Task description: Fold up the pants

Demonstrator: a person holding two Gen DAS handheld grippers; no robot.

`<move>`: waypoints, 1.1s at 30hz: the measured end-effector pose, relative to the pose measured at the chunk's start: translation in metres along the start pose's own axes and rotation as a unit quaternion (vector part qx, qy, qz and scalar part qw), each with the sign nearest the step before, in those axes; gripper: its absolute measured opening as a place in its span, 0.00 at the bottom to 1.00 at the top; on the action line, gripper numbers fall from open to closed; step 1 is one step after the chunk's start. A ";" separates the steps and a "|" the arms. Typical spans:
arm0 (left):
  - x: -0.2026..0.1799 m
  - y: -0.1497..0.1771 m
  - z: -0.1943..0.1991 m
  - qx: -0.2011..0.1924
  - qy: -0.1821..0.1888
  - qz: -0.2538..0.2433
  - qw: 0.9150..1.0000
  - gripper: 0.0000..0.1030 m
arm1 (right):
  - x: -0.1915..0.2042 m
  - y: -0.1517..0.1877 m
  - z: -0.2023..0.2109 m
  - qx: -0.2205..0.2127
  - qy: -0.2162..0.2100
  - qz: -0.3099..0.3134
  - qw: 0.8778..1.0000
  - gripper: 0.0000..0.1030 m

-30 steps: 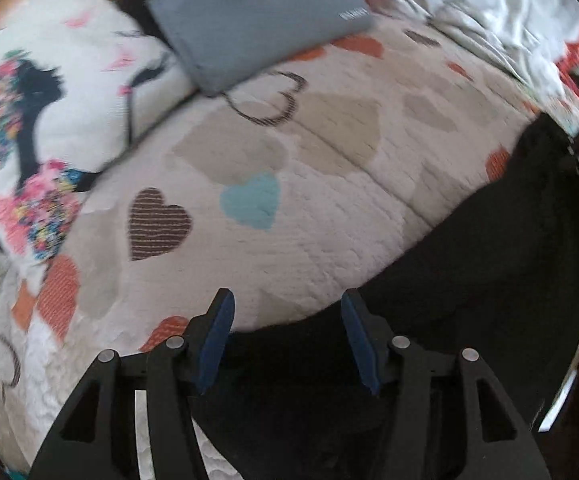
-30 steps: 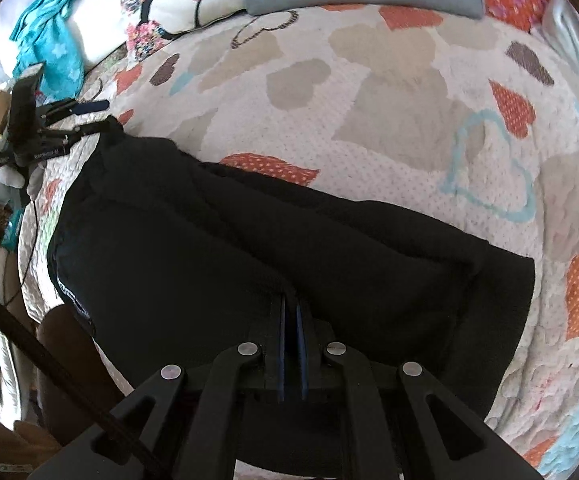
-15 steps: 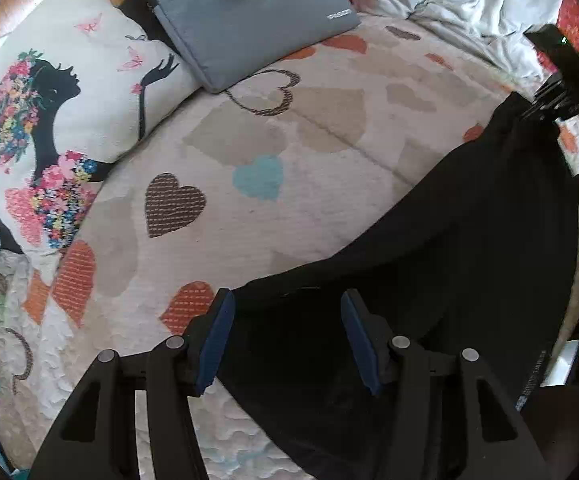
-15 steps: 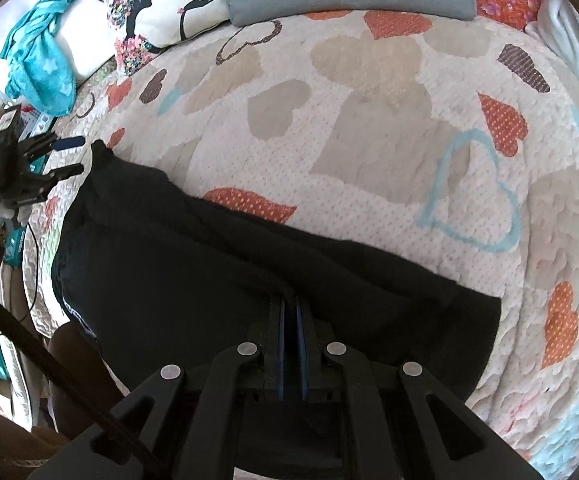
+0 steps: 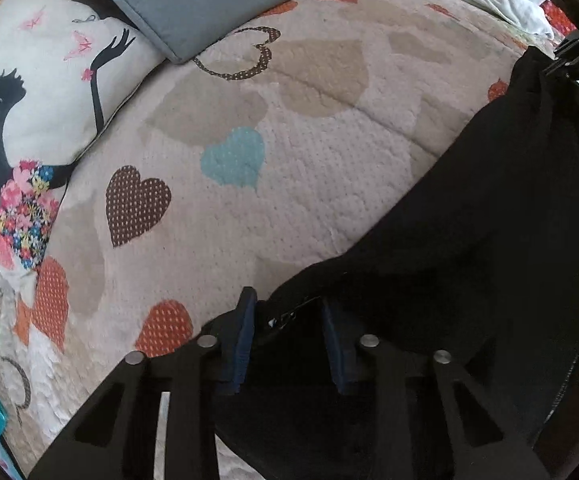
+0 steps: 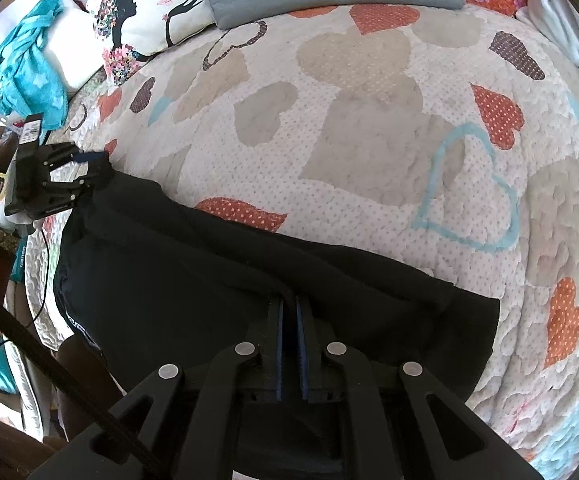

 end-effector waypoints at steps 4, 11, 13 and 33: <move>-0.003 0.009 0.020 -0.005 -0.011 0.012 1.000 0.22 | 0.000 0.001 0.001 -0.007 -0.003 -0.002 1.000 0.06; -0.020 0.035 0.071 -0.027 -0.022 0.065 0.997 0.19 | 0.017 0.014 0.018 -0.028 -0.016 0.009 0.999 0.06; -0.028 0.045 0.087 -0.035 -0.020 0.087 0.995 0.19 | 0.025 0.023 0.024 -0.029 -0.020 0.016 0.999 0.06; -0.121 0.185 0.126 -0.002 0.004 0.279 0.960 0.26 | 0.037 0.140 0.003 0.059 0.045 0.054 0.996 0.17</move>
Point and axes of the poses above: each gripper's, at about its wrist camera, not at the fingertips, and z roughly against the way its jaws point, x to its left, y to its underside, the point moved 9 cm from there along -z, roughly the way its jaws point, and after that the axes turned 9 degrees about -y, right-handed, at the moved point
